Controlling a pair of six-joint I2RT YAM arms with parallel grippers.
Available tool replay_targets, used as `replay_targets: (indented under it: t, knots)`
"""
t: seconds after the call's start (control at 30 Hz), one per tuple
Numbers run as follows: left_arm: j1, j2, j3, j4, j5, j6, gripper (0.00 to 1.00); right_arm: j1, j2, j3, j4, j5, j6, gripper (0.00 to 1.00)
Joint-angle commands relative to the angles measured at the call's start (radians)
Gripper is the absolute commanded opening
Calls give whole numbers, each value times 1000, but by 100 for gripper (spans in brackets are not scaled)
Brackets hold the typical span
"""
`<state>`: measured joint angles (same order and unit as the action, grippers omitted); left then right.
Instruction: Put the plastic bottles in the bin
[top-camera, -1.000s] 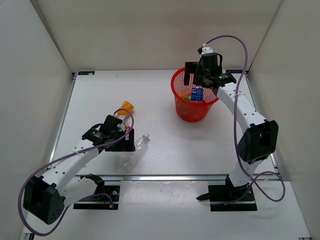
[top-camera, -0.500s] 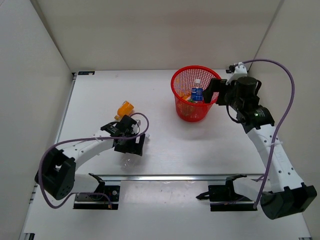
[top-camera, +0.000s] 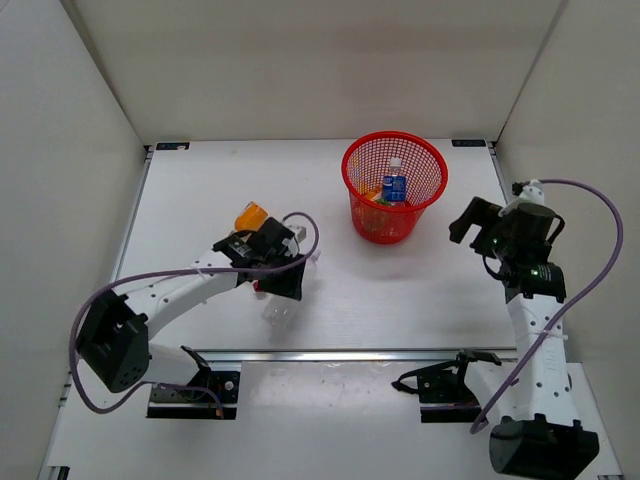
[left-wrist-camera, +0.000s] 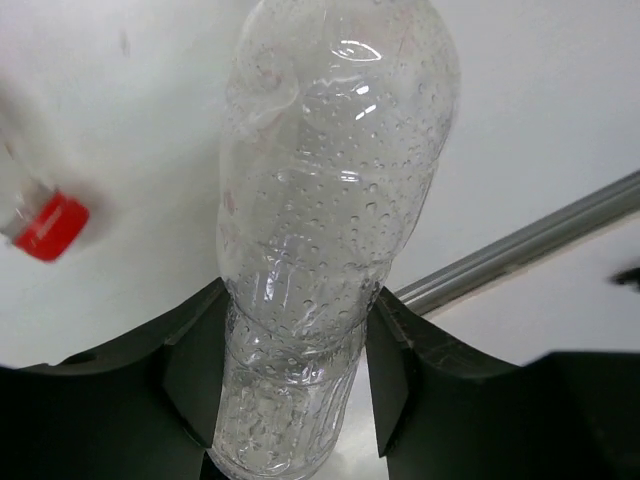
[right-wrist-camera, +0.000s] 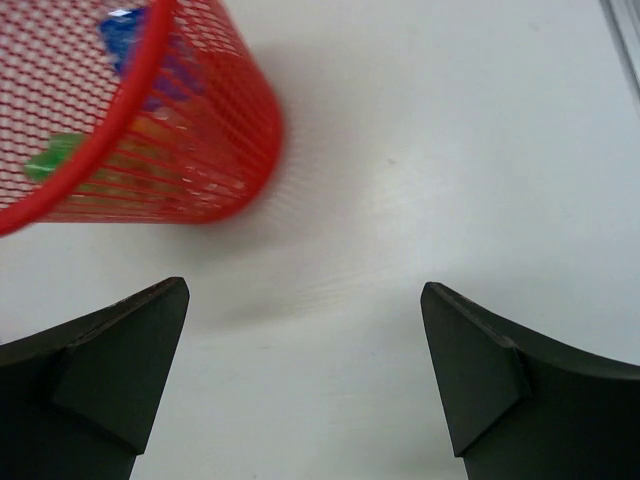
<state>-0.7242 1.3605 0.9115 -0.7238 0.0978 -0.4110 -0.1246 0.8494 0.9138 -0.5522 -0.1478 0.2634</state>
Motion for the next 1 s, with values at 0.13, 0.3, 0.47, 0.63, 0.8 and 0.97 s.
replay_targets:
  t: [0.13,0.3,0.47,0.63,0.8,0.97]
  knots:
    - [31,-35,448,7,-55,3,39,-152,-96,-107,-69,-76,-3,99]
    - [57,164,771,177,-84,-31,57,-86,-142,-113,-75,-55,33,99]
    - [54,473,1042,382,-40,-179,45,-31,-161,-116,-83,-75,51,100]
    - [37,718,1360,393,40,-279,47,-17,-145,-92,-115,14,36,99]
    - [-6,836,1417,490,40,-333,51,-59,-151,-69,-112,37,25,99]
    - [-21,907,1486,458,149,-356,66,-60,-153,-62,-127,43,8,100]
